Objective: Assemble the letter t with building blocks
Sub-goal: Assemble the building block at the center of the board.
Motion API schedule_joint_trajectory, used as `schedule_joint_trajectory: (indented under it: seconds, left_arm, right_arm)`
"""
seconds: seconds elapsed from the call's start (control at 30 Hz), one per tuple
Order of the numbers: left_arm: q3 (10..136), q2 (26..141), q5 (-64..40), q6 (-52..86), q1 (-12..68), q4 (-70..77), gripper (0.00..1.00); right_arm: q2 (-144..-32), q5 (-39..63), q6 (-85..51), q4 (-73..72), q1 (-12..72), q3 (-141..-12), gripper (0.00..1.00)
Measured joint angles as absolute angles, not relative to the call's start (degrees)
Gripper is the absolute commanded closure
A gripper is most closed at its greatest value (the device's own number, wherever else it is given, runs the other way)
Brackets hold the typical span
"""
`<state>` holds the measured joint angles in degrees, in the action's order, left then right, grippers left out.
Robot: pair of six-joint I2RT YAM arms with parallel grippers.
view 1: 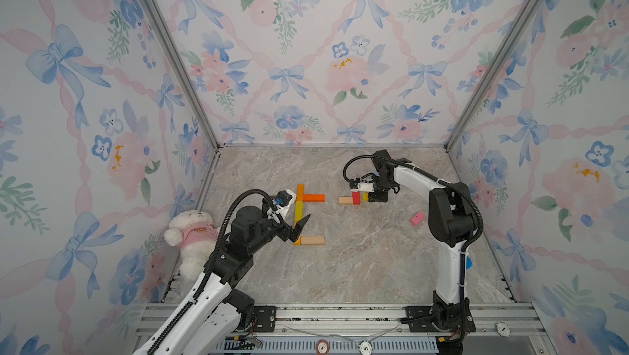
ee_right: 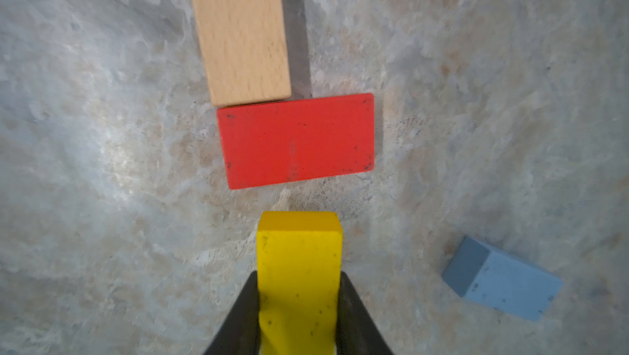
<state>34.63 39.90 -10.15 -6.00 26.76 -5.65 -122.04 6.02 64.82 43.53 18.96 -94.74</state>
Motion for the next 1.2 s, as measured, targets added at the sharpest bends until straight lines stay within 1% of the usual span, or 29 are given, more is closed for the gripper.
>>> schedule_joint_trajectory:
  seconds: [1.2]
  left_arm:
    - [34.61, 39.9, -10.57, -7.07, 26.76, -5.63, 0.02]
  right_arm:
    - [-124.55, 5.52, 66.37, 44.62, 19.99, -95.92, 0.85]
